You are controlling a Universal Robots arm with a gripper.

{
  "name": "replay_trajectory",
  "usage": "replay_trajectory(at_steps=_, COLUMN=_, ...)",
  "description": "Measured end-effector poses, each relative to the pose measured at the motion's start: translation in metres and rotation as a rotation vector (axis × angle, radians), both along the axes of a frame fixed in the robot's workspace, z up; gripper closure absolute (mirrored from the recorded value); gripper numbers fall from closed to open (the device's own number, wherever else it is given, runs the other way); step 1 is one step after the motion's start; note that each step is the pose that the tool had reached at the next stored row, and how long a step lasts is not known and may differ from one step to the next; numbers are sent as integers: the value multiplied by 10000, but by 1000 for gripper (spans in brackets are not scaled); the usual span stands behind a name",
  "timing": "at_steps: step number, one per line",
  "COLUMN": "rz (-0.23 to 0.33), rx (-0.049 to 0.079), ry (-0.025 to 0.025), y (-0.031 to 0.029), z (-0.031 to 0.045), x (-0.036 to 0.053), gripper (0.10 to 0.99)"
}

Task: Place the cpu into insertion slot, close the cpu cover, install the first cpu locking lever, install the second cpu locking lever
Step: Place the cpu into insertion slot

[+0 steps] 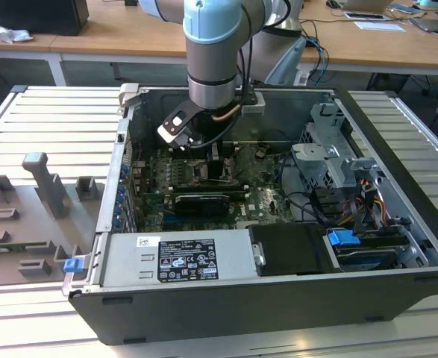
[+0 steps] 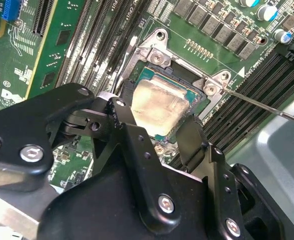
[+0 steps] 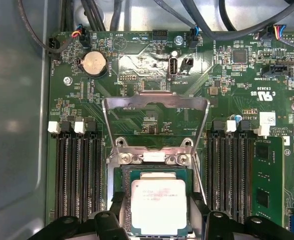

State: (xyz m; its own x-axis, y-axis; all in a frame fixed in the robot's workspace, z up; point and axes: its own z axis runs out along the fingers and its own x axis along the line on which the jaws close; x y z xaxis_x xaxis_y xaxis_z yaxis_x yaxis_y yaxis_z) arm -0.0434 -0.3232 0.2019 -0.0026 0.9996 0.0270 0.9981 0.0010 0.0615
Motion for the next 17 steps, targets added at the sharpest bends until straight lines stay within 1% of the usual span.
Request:
replay_trajectory(at_steps=2, rz=0, rx=34, ry=-1, y=9, z=-2, x=0, gripper=475)
replay_trajectory(at_steps=4, rz=2, rx=100, ry=-1, y=18, z=-6, x=0, gripper=475)
replay_trajectory(at_steps=9, rz=0, rx=117, ry=0, y=18, z=-7, x=0, gripper=475)
replay_trajectory(at_steps=10, rz=0, rx=115, ry=1, y=17, z=1, x=-1, gripper=475)
replay_trajectory(at_steps=13, rz=0, rx=116, ry=0, y=18, z=71, x=0, gripper=475)
replay_trajectory(at_steps=15, rz=2, rx=119, ry=-2, y=14, z=76, x=1, gripper=475)
replay_trajectory(at_steps=16, rz=2, rx=118, ry=0, y=10, z=76, x=0, gripper=490)
replay_trajectory(at_steps=17, rz=1, rx=118, ry=-1, y=5, z=77, x=0, gripper=553)
